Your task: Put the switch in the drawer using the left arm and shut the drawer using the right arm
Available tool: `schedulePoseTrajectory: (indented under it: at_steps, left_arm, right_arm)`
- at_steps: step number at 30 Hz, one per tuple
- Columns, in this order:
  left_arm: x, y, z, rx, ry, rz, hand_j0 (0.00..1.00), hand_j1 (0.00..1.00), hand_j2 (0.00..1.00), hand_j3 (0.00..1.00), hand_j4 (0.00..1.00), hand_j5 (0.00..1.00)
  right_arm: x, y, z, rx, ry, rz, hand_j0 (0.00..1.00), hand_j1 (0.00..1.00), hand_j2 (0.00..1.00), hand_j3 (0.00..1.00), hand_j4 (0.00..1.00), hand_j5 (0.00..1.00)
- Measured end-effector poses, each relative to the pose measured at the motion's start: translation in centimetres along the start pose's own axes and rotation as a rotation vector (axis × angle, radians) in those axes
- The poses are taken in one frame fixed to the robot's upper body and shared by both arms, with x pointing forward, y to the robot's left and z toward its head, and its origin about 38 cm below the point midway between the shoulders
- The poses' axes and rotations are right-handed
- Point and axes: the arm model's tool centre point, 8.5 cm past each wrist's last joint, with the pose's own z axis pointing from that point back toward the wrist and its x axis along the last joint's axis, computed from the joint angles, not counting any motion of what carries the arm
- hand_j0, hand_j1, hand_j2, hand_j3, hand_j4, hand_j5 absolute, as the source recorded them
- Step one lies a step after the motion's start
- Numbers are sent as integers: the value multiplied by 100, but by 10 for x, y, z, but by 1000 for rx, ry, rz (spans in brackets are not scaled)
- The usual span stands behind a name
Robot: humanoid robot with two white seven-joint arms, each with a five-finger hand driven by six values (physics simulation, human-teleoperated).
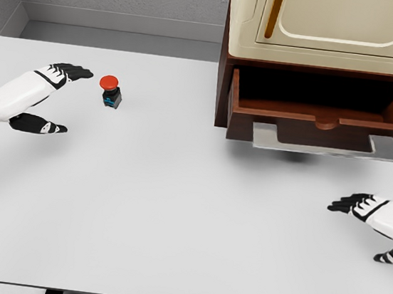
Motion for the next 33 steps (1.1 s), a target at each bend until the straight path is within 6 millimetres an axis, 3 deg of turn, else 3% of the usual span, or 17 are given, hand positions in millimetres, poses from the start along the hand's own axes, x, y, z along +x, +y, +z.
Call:
schedulePoseTrajectory:
  at_steps: [5,7,8,11,15,18,22,26,33]
  left_arm:
    - [1,0,-2,12,-4,10,100,100,100,100,100,100]
    - [3,3,-6,46,-16,51,100,100,100,100,100,100]
    - [3,4,-7,65,-22,85,100,100,100,100,100,100]
    - [8,7,-16,139,-54,187,100,100,100,100,100,100]
    - [10,44,-62,200,-65,269,100,100,100,100,100,100]
    - [-8,15,-88,148,24,403,100,100,100,100,100,100]
    - [-27,-20,-99,113,130,559,100,100,100,100,100,100]
    - [-44,-20,-102,159,183,690,100,100,100,100,100,100]
    - [-64,-58,-100,186,281,844,100,100,100,100,100,100]
  right_arm:
    - [1,2,-1,7,-5,-3,99,99,99,99,99,99]
    - [0,-1,2,19,0,9,46,46,46,46,46,46]
    - [-2,-4,4,23,6,18,36,36,36,36,36,36]
    - [-7,-17,15,1,38,40,45,45,45,45,45,45]
    - [-12,-33,32,-117,73,22,56,56,56,56,56,56]
    - [-12,-27,37,-142,70,-14,57,57,57,57,57,57]
    - [-9,-22,40,-155,51,-62,57,57,57,57,57,57]
    - [-8,-25,38,-170,33,-70,57,57,57,57,57,57]
    - [-7,-34,32,-174,11,-53,57,57,57,57,57,57]
